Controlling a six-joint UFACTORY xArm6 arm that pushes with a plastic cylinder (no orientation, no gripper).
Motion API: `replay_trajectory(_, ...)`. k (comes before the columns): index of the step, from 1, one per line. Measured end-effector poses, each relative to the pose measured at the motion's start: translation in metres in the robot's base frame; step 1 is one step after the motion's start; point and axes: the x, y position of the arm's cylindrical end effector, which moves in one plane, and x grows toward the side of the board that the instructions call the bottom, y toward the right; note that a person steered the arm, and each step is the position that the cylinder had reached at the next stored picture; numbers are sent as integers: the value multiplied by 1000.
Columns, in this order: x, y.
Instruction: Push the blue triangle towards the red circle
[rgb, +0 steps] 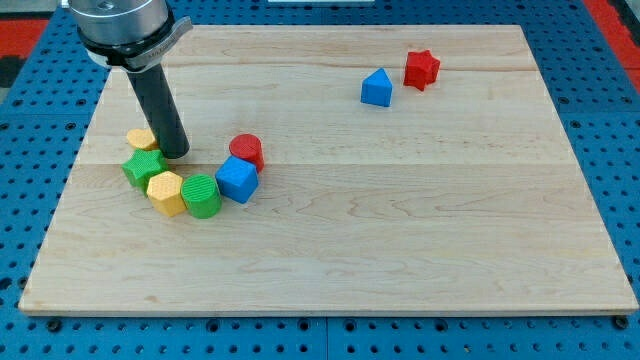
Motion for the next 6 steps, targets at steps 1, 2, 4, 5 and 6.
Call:
replay_trajectory(1, -37, 12)
replay_trajectory(2, -52, 90)
replay_trajectory(4, -46, 311)
replay_trajectory(5, -93, 345)
replay_trajectory(6, -113, 300)
